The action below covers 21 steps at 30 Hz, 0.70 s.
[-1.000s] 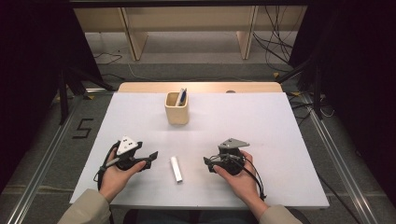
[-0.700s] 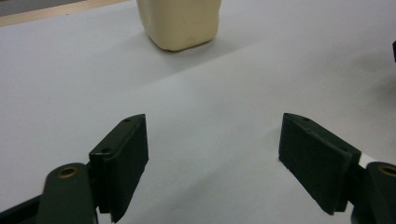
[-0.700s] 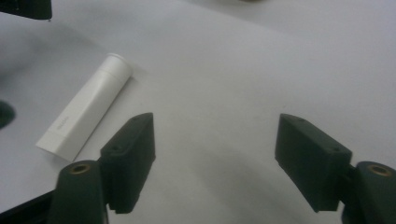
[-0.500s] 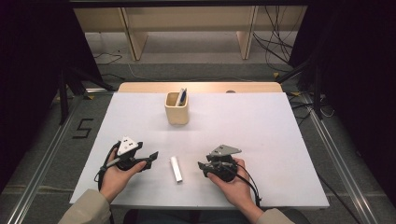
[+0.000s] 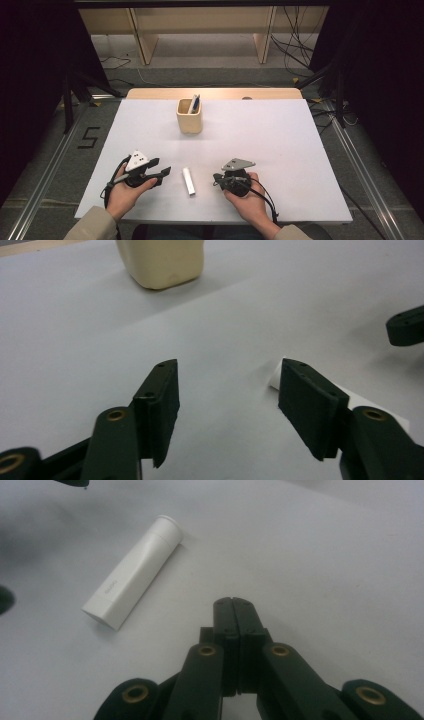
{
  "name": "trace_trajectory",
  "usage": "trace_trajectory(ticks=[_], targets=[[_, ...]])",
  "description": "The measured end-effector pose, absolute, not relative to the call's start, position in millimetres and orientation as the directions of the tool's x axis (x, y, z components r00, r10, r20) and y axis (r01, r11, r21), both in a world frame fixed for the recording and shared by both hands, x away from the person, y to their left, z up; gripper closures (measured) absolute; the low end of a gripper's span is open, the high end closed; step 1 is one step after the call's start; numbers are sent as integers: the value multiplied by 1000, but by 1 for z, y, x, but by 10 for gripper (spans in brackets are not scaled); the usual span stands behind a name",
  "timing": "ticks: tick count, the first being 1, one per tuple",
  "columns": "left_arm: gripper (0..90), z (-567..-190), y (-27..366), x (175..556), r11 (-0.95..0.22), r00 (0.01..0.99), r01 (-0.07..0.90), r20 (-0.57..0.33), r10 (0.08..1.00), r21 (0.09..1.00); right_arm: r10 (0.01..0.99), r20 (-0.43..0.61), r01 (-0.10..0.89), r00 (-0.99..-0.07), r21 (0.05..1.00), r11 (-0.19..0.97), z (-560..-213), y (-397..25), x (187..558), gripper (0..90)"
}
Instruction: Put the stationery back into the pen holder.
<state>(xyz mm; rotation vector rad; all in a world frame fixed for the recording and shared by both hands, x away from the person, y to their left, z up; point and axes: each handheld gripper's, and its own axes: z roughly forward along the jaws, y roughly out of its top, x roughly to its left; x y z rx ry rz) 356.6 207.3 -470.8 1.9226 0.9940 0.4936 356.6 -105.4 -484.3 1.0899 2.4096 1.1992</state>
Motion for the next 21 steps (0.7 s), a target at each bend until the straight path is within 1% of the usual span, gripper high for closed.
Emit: trace_trajectory(ticks=[3,7,12,14,15,16,20,21], targets=[[545,-473,205,350,-305,622,455,-53,781,837,711,109,517,-695,763,389,-484,-105,356,900],[723,-474,198,342,-344,669,458,-63,741,820,710,108,515,-696,764,389,-485,-105,357,898],[893,-472,194,332,-346,702,461,-97,705,817,719,103,515,-687,768,382,-484,-106,358,841],[895,-472,191,329,-373,718,471,-102,688,799,728,93,509,-680,774,377,-485,-107,358,771],[895,-473,190,327,-378,723,478,-110,682,793,730,91,511,-677,772,378,-484,-107,359,756],[896,-474,188,326,-382,728,483,-119,676,788,730,91,509,-678,775,375,-485,-107,359,724],[896,-479,179,321,-434,760,471,-104,642,768,748,83,510,-658,780,363,-484,-108,360,601],[896,-480,177,320,-446,766,466,-96,636,765,752,82,510,-654,782,358,-484,-108,360,594]])
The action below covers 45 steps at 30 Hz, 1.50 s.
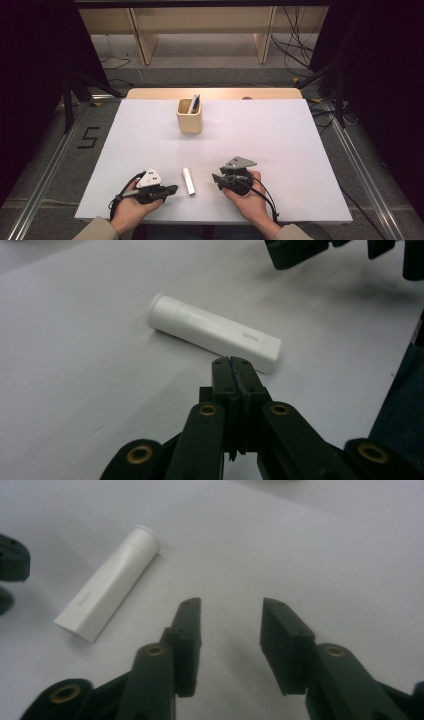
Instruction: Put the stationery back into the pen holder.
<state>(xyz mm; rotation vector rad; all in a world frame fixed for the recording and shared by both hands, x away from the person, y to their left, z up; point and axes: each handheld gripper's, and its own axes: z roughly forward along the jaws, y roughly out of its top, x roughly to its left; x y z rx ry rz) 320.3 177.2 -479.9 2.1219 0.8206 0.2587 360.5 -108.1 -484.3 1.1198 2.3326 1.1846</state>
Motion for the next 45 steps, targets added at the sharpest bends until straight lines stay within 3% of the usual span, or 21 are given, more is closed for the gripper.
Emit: trace_trajectory(ticks=[4,10,45], targets=[[896,-483,171,319,-472,785,457,-93,612,754,761,80,512,-644,784,350,-483,-109,362,504],[897,-488,162,317,-502,805,451,-94,586,738,768,75,509,-637,789,345,-482,-110,363,460],[897,-492,146,318,-560,811,443,-46,584,700,767,76,500,-637,798,336,-480,-110,363,450]])
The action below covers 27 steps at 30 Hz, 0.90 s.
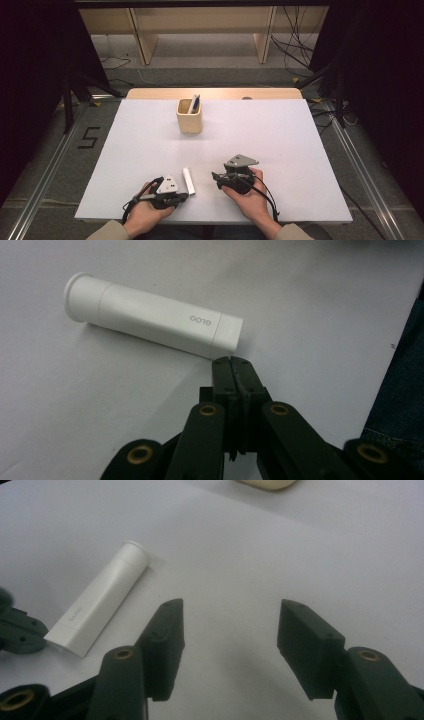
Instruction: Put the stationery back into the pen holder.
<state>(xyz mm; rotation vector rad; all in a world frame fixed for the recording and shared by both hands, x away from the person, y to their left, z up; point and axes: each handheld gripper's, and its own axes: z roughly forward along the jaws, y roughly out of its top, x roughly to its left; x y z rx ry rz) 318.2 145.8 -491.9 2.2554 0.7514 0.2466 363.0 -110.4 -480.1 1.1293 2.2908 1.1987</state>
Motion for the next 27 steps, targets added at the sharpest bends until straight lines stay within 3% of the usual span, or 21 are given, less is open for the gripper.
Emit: trace_trajectory(ticks=[27], targets=[[897,-490,142,318,-576,813,440,-33,581,689,766,73,498,-638,799,338,-480,-110,363,450]])
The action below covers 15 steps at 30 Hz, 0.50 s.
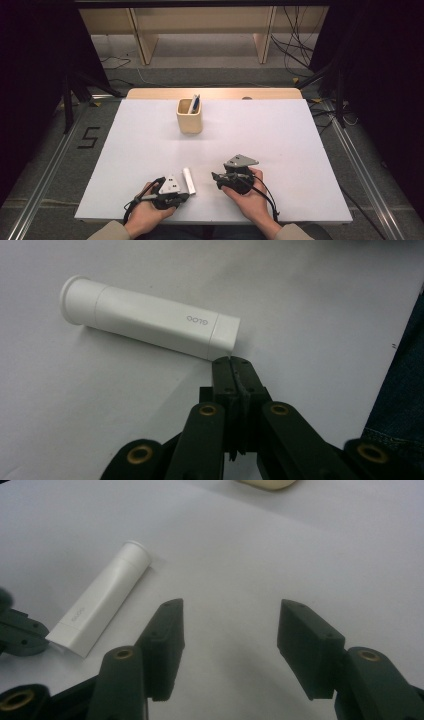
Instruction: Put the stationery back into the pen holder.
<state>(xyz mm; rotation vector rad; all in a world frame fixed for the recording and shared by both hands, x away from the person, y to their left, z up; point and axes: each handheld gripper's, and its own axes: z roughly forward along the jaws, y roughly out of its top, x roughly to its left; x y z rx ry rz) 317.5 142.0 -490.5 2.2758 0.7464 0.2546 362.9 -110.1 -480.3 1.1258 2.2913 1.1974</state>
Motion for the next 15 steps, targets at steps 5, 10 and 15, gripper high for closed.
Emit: trace_trajectory(ticks=[5,10,15], targets=[[897,-491,142,318,-574,812,441,-36,582,690,768,75,499,-637,798,337,-480,-110,363,450],[897,-490,141,319,-577,814,439,-33,580,689,766,73,498,-638,798,339,-480,-110,363,450],[897,-490,140,319,-577,814,439,-34,579,689,767,73,498,-638,798,339,-481,-110,363,450]])
